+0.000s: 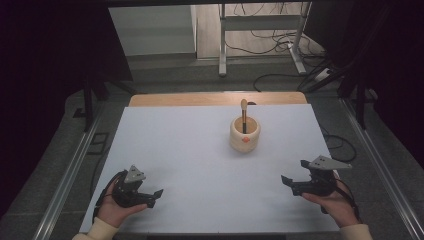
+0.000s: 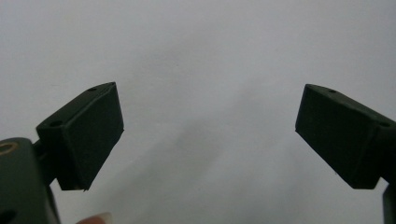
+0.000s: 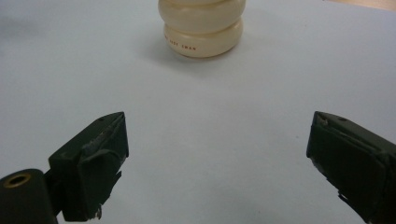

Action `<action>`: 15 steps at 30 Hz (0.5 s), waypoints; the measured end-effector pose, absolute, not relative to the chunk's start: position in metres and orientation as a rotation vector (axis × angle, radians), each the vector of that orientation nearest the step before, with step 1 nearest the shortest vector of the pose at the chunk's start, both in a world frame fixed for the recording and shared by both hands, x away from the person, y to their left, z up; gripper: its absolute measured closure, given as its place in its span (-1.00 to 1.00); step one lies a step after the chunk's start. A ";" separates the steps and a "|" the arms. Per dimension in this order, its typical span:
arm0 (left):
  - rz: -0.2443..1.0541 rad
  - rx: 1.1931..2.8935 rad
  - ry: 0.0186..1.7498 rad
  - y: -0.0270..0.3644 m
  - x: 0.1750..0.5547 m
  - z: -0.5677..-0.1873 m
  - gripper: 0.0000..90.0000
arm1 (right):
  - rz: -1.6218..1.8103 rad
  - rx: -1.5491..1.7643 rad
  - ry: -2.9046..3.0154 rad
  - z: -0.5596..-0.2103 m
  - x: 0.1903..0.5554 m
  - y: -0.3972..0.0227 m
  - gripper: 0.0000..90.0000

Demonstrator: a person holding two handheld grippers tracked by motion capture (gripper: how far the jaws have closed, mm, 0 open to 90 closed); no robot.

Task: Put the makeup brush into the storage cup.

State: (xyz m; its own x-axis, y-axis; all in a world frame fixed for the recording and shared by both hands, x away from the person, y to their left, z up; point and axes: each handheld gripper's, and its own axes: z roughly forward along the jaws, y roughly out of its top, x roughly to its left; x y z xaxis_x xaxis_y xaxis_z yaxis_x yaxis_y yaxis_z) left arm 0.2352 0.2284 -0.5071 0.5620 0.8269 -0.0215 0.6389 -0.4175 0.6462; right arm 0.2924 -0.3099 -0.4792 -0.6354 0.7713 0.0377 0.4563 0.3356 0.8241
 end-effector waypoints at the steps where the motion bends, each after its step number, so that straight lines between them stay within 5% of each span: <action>1: 0.402 2.188 1.170 0.228 0.235 -0.507 -0.81 | 1.210 1.084 2.248 -0.479 0.293 -0.309 -0.88; 15: 0.400 2.188 1.168 0.228 0.236 -0.507 -0.80 | 1.202 1.069 2.250 -0.479 0.293 -0.308 -0.87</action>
